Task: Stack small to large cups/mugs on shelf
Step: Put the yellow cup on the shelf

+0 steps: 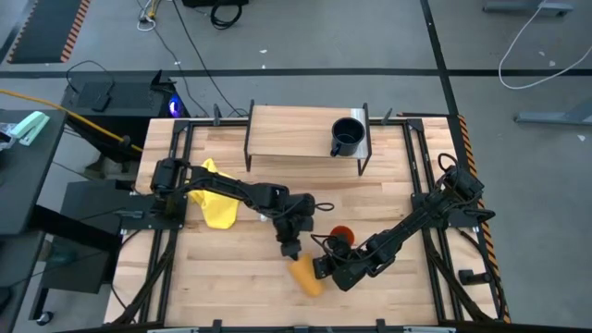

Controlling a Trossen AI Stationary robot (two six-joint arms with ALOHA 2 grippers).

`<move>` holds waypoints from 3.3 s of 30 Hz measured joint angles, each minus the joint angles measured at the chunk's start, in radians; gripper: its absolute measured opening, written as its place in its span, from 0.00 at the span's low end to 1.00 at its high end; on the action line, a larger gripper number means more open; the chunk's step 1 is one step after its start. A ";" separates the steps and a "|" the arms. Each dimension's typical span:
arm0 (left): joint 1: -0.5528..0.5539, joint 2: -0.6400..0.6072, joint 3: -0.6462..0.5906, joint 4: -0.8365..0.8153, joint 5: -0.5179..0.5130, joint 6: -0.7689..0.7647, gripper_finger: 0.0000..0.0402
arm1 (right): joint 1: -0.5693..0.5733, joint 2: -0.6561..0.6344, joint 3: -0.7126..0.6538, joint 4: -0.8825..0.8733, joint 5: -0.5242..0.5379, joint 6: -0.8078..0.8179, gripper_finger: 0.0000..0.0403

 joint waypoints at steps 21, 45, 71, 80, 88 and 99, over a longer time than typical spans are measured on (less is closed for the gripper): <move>-0.007 0.000 0.000 0.032 0.032 -0.033 0.15 | 0.000 0.000 0.000 0.000 0.000 0.000 0.14; -0.017 0.027 0.001 0.075 0.043 -0.071 0.15 | 0.000 0.000 0.000 0.006 -0.015 0.000 0.14; -0.035 0.027 0.000 0.230 0.043 -0.146 0.02 | 0.001 0.000 0.000 0.005 -0.019 -0.016 0.14; -0.034 0.027 0.000 0.237 0.014 -0.156 0.01 | 0.070 -0.089 -0.001 -0.063 0.108 -0.035 0.08; -0.034 0.027 0.000 0.244 0.013 -0.156 0.01 | 0.216 -0.235 0.000 -0.106 0.075 -0.006 0.02; -0.034 0.026 0.000 0.311 0.015 -0.188 0.01 | 0.303 -0.108 0.025 -0.038 0.018 0.146 0.01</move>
